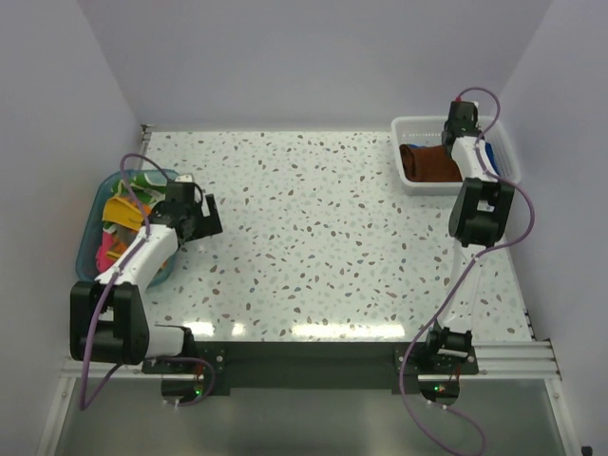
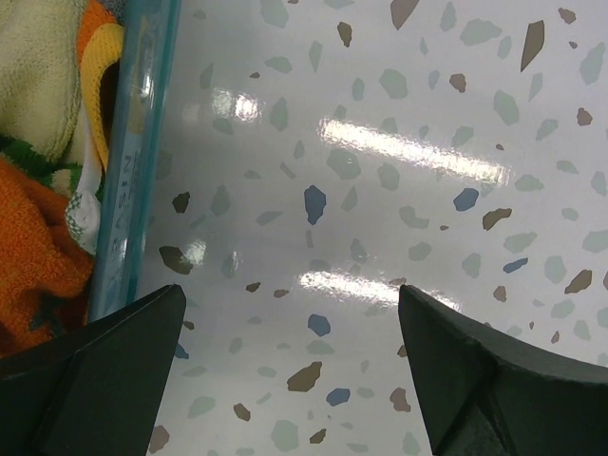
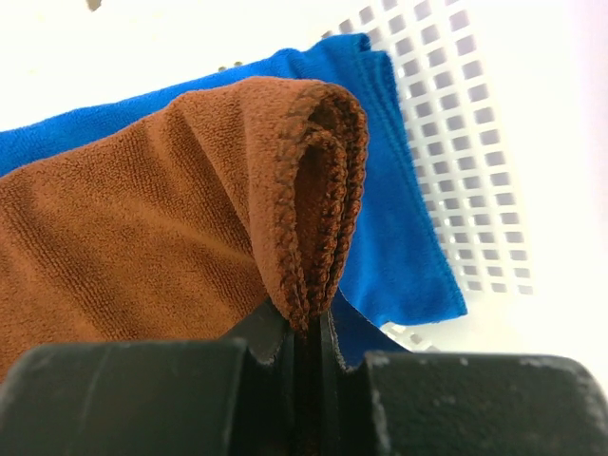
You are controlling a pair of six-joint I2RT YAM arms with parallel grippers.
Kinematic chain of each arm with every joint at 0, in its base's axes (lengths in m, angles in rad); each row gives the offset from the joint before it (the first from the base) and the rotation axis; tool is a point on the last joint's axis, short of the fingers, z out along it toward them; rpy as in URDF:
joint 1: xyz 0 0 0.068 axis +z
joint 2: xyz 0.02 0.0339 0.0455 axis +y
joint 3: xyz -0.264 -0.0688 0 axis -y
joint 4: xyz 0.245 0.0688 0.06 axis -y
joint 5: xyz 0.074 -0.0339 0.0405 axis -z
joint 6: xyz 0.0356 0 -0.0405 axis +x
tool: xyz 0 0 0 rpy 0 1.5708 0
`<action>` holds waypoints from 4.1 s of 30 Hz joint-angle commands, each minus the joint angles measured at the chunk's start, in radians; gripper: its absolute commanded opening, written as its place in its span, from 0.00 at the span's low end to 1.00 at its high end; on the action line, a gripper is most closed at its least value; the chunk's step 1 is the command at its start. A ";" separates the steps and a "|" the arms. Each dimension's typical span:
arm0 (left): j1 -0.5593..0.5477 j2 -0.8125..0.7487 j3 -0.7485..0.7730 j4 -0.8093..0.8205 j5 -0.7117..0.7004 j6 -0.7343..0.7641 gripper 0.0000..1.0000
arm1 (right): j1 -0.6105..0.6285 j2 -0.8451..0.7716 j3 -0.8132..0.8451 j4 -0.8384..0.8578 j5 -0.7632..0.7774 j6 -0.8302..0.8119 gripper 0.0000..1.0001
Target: Fold and stack the towels
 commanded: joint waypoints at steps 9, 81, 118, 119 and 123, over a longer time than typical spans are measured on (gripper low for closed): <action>0.004 0.023 -0.007 0.049 0.024 0.018 1.00 | -0.011 -0.060 -0.011 0.069 -0.015 -0.020 0.04; 0.003 -0.008 0.130 0.008 0.034 -0.033 1.00 | 0.232 -0.490 -0.269 -0.161 -0.239 0.299 0.98; 0.291 0.087 0.300 -0.166 -0.203 -0.097 0.00 | 0.667 -1.127 -1.097 -0.101 -0.680 0.373 0.98; 0.276 0.075 0.321 -0.176 -0.201 -0.093 0.00 | 0.667 -1.132 -1.094 -0.101 -0.680 0.371 0.98; 0.123 0.064 0.522 -0.294 -0.232 -0.116 0.00 | 0.667 -1.144 -1.077 -0.110 -0.637 0.365 0.98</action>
